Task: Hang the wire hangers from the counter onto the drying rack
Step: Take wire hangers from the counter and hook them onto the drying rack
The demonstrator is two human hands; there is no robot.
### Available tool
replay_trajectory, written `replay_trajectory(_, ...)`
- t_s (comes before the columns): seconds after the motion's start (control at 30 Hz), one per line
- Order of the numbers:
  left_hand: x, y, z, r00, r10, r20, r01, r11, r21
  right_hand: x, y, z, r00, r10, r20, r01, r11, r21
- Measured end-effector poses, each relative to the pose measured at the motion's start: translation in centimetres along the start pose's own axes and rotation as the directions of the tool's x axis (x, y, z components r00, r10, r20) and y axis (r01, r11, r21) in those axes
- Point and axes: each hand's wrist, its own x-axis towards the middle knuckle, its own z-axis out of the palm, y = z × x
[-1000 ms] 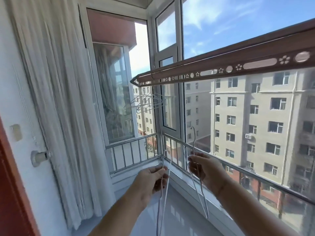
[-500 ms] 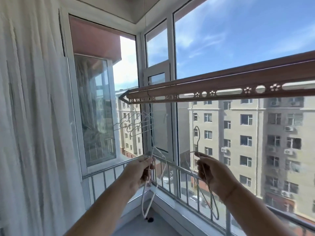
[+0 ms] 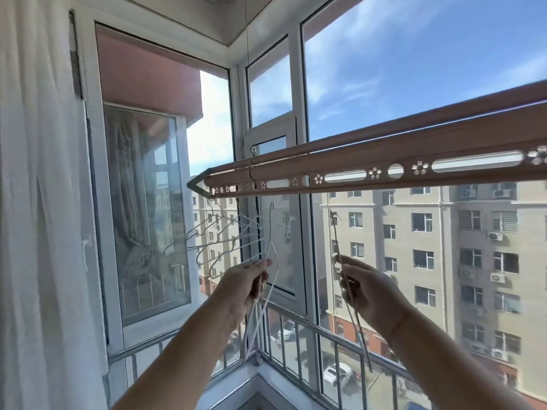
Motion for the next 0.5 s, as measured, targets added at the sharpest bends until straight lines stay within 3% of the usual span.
replay_trajectory(0.23,8.0,0.8,-0.6,0.996,0.062,0.057,-0.061,0.998,-0.016,7.8,-0.6,3.3,0.998,-0.057,0.037,0.058,0.998,-0.032)
replay_trajectory(0.5,13.6,0.8,-0.6,0.971,0.105,0.216,-0.102,0.994,-0.027,12.0,-1.9,6.2,0.985,-0.173,0.013,0.174,0.983,-0.058)
